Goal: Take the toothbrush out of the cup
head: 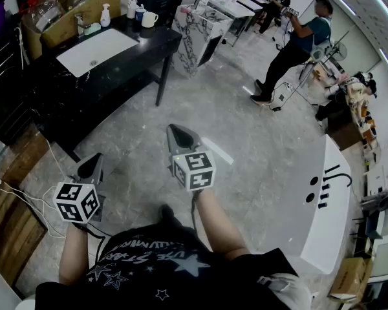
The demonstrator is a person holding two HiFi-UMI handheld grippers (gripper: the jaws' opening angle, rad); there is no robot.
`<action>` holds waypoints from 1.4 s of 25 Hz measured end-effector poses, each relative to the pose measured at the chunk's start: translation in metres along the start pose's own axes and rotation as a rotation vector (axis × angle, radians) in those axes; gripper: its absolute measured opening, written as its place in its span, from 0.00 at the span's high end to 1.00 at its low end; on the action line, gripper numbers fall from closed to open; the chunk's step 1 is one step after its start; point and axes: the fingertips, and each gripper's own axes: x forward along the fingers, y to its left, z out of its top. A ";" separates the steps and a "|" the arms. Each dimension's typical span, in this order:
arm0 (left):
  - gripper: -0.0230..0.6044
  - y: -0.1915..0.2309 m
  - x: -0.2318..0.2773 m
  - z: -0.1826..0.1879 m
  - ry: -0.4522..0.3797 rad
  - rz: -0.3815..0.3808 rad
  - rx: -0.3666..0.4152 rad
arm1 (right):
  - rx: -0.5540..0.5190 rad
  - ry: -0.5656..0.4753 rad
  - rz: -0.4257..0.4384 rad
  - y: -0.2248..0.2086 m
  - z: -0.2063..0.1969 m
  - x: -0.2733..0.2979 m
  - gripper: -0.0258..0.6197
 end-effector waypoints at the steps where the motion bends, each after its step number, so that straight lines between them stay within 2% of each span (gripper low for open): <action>1: 0.95 0.002 -0.001 -0.001 -0.001 0.002 0.003 | -0.004 0.007 0.001 0.001 -0.002 0.000 0.95; 7: 0.95 0.004 -0.008 -0.001 -0.010 -0.006 0.000 | -0.001 0.032 -0.009 0.007 -0.012 -0.008 0.95; 12: 0.95 0.007 -0.022 -0.028 0.014 -0.048 -0.039 | 0.026 0.057 -0.020 0.026 -0.034 -0.015 0.95; 15: 0.95 0.011 -0.024 -0.031 0.018 -0.045 -0.008 | 0.044 0.068 -0.031 0.030 -0.043 -0.017 0.95; 20: 0.95 0.008 -0.005 -0.019 0.014 -0.039 0.030 | 0.093 0.040 -0.094 0.001 -0.042 -0.011 0.95; 21: 0.95 0.008 0.002 -0.017 0.015 -0.035 0.032 | 0.099 0.045 -0.110 -0.008 -0.043 -0.007 0.94; 22: 0.95 0.007 0.009 -0.016 0.017 -0.030 0.032 | 0.106 0.050 -0.114 -0.017 -0.044 -0.001 0.87; 25: 0.95 0.006 0.035 -0.012 0.031 -0.009 0.022 | 0.138 0.051 -0.077 -0.042 -0.046 0.020 0.73; 28: 0.95 0.012 0.071 -0.003 0.045 0.031 0.027 | 0.142 0.061 0.012 -0.060 -0.046 0.060 0.60; 31: 0.95 0.017 0.116 0.015 0.047 0.067 0.028 | 0.151 0.081 0.105 -0.084 -0.040 0.108 0.57; 35: 0.95 0.015 0.175 0.044 0.039 0.107 0.032 | 0.145 0.069 0.169 -0.137 -0.019 0.159 0.57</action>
